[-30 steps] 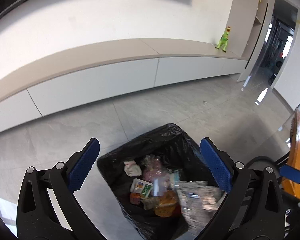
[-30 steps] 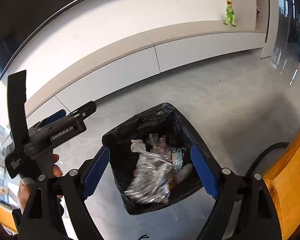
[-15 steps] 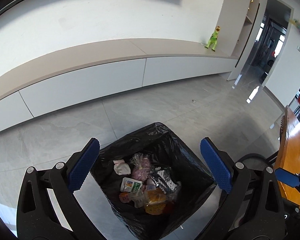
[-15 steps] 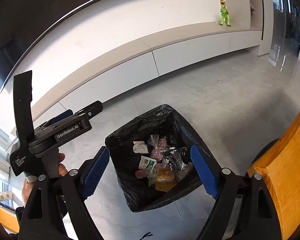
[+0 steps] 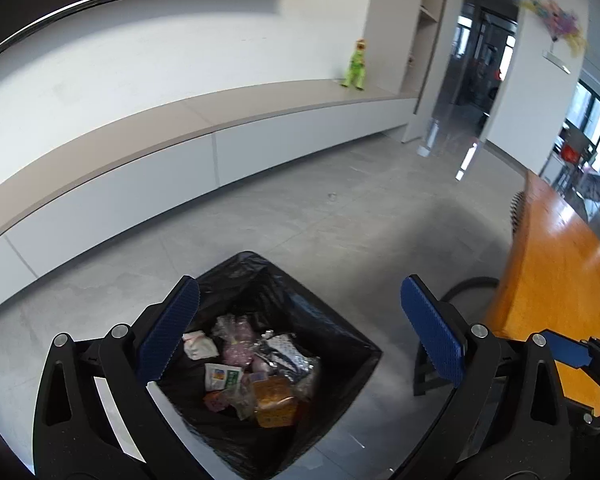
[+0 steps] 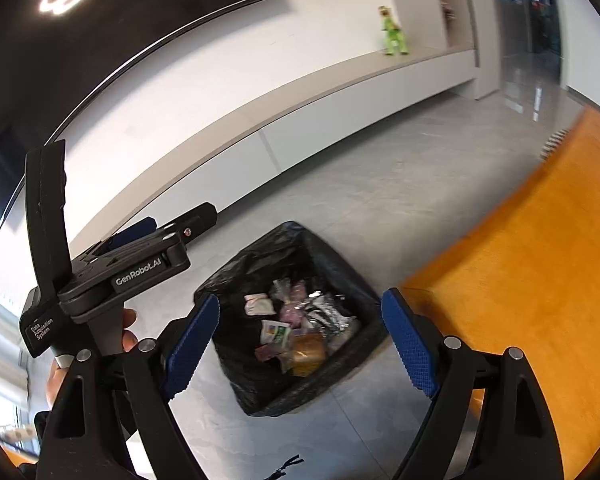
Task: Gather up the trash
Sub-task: 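Move both open tools back over the empty table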
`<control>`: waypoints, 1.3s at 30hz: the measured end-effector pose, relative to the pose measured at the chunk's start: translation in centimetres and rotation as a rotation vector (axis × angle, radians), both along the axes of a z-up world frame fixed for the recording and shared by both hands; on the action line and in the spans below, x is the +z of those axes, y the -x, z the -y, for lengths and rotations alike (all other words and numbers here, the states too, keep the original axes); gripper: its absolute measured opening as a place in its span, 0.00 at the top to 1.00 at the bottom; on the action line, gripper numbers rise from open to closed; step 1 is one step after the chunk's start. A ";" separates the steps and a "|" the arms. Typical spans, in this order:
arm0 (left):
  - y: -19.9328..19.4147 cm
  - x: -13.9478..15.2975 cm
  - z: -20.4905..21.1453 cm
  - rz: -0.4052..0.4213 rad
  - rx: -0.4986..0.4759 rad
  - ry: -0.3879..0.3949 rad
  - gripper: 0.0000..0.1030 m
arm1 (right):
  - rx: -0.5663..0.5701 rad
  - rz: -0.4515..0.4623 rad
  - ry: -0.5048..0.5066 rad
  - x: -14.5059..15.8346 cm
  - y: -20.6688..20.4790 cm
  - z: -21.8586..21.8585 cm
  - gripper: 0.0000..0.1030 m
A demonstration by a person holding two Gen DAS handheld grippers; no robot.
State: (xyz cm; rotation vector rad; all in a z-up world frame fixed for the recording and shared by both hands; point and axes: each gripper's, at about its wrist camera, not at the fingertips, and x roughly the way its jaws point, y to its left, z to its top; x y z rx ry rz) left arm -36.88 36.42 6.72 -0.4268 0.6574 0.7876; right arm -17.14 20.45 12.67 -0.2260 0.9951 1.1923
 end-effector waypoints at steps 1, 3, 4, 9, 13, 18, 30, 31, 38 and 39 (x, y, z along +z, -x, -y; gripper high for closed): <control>-0.8 0.1 0.7 0.000 -0.021 -0.001 0.06 | -0.014 -0.001 0.000 -0.1 -0.4 0.6 0.19; -2.2 0.2 1.9 0.002 -0.056 0.001 0.06 | -0.055 -0.003 -0.001 -0.1 -1.7 2.5 0.19; -3.0 0.3 2.6 0.005 -0.077 0.002 0.06 | -0.074 -0.005 0.000 -0.2 -2.2 3.3 0.19; -6.4 0.3 5.7 0.005 -0.171 0.010 0.06 | -0.168 -0.011 -0.004 -0.6 -4.8 7.4 0.19; -9.2 0.3 8.6 0.004 -0.255 0.011 0.06 | -0.245 -0.009 -0.005 -0.8 -6.7 11.1 0.19; -13.1 0.1 12.6 -0.014 -0.367 0.010 0.06 | -0.333 -0.024 -0.011 -1.4 -8.6 15.0 0.19; -21.6 -1.4 21.6 -0.062 -0.582 0.017 0.06 | -0.556 -0.033 0.029 -3.8 -13.1 24.3 0.19; -22.4 -1.5 22.5 -0.062 -0.601 0.014 0.06 | -0.588 -0.030 0.034 -4.0 -13.7 25.3 0.19; -28.1 -1.6 27.6 -0.062 -0.710 -0.021 0.06 | -0.783 0.017 0.090 -5.3 -17.3 30.9 0.18; -28.8 -1.7 28.2 -0.062 -0.722 -0.023 0.06 | -0.808 0.020 0.100 -5.5 -17.7 31.5 0.17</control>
